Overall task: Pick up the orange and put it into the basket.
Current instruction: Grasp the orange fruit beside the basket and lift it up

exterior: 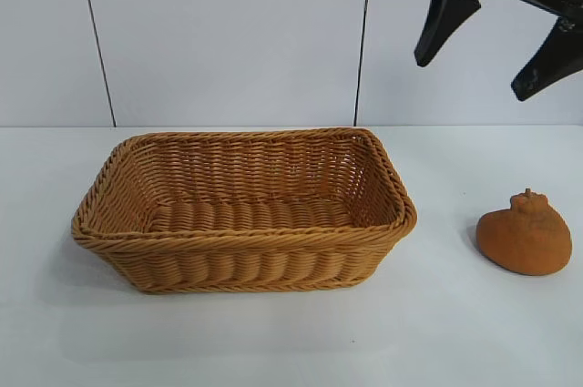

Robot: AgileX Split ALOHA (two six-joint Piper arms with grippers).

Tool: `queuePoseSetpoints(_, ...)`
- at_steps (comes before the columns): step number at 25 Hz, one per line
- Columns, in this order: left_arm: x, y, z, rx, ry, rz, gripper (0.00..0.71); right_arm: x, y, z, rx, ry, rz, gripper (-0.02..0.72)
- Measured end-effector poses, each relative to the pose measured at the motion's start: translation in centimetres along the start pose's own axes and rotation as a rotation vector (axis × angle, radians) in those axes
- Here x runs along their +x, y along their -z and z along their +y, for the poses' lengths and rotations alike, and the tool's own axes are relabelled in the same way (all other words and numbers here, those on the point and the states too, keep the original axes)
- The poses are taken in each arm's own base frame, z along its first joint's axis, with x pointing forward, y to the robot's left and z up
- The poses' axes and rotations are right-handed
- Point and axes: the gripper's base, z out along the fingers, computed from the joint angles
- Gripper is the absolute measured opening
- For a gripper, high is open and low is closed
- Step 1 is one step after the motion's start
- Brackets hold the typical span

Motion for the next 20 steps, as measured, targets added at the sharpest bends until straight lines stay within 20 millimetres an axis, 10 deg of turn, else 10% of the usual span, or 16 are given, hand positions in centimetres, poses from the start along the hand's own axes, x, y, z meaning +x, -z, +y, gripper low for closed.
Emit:
queuePoseSetpoints(11,0.0,0.0,0.0,-0.002,0.001,0.000,0.642,0.6,-12.2,-3.7,0.073,-0.072,0.232,0.683)
queuePoseSetpoints(15,0.0,0.0,0.0,-0.002,0.002,0.000,0.642,1.0,-13.8,-4.1,0.087,-0.068,0.267,0.659)
queuePoseSetpoints(20,0.0,0.0,0.0,-0.001,0.003,0.000,0.642,0.8,-13.5,-4.1,0.087,-0.066,0.254,0.205)
